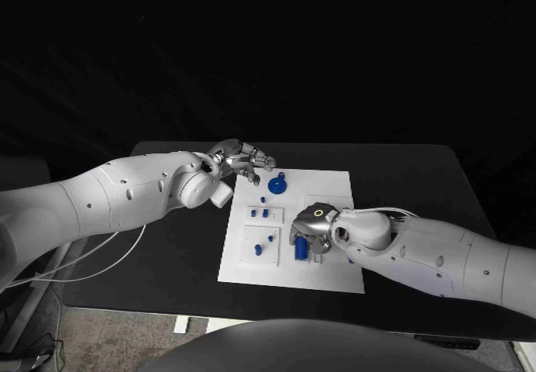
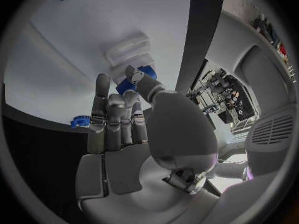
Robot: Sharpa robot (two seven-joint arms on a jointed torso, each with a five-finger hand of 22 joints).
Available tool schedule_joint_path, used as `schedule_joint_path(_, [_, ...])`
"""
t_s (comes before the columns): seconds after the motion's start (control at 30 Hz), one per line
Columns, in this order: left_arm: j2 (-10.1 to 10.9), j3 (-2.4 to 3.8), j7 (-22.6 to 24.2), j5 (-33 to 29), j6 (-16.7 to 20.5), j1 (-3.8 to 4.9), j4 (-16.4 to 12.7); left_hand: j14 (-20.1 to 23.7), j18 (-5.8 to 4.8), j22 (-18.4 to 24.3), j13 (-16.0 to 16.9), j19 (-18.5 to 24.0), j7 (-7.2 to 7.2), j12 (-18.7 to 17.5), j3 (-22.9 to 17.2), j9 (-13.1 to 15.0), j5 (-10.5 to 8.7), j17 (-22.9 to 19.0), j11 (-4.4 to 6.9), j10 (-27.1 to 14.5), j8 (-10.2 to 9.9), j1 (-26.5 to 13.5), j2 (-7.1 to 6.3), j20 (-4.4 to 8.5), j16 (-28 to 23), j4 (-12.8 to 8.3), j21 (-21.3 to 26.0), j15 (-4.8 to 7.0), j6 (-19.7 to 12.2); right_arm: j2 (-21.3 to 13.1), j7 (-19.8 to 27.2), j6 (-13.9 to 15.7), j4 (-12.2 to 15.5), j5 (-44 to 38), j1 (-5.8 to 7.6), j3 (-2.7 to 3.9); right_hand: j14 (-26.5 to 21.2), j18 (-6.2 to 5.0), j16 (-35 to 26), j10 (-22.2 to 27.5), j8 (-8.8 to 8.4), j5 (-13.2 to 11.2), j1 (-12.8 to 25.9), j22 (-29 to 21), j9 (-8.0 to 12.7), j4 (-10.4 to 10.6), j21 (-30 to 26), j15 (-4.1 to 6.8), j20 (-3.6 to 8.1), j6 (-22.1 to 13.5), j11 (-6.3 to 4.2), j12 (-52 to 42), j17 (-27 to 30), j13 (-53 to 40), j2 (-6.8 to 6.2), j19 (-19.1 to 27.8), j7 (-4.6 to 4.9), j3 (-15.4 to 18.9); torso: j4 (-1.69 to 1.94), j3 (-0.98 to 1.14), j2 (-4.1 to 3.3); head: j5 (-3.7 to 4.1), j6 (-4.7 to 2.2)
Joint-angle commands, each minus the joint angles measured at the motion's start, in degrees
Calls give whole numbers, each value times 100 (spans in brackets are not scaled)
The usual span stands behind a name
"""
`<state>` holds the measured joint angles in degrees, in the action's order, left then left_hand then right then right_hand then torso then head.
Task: Assemble the parts on the task board
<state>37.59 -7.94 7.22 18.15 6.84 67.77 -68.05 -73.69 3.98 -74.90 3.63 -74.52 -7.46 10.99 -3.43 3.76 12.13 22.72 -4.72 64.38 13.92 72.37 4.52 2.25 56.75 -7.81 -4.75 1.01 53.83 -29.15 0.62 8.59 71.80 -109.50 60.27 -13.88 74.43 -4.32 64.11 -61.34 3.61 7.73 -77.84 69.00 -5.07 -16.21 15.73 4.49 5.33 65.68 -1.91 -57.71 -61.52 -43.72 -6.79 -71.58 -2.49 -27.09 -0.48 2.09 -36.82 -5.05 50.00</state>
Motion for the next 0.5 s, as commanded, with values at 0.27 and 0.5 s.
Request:
schedule_joint_path(0.27, [-3,3,12,2,-99,7,-13,21,67,-35,-1,1,6,20,1,7,-37,1,18,-39,-6,-13,-40,-25,-25,22,32,-30,-33,-64,159,571,-9,11,-37,-25,120,-146,78,-103,3,111,227,33,-47,-5,-113,-46,-33,871,70,-34,-68,31,20,-147,610,-309,-3,1,5,-11,0])
schedule_joint_path(0.5, [5,3,10,3,-110,7,-15,26,69,-35,1,4,3,27,3,8,-39,0,16,-43,-4,-18,-39,-29,-24,37,32,-33,-38,-118,162,737,35,57,-36,-24,129,-151,68,-122,3,251,272,70,-45,2,-153,-49,-37,887,74,-32,-66,33,-13,-171,614,-308,-3,1,2,-20,0])
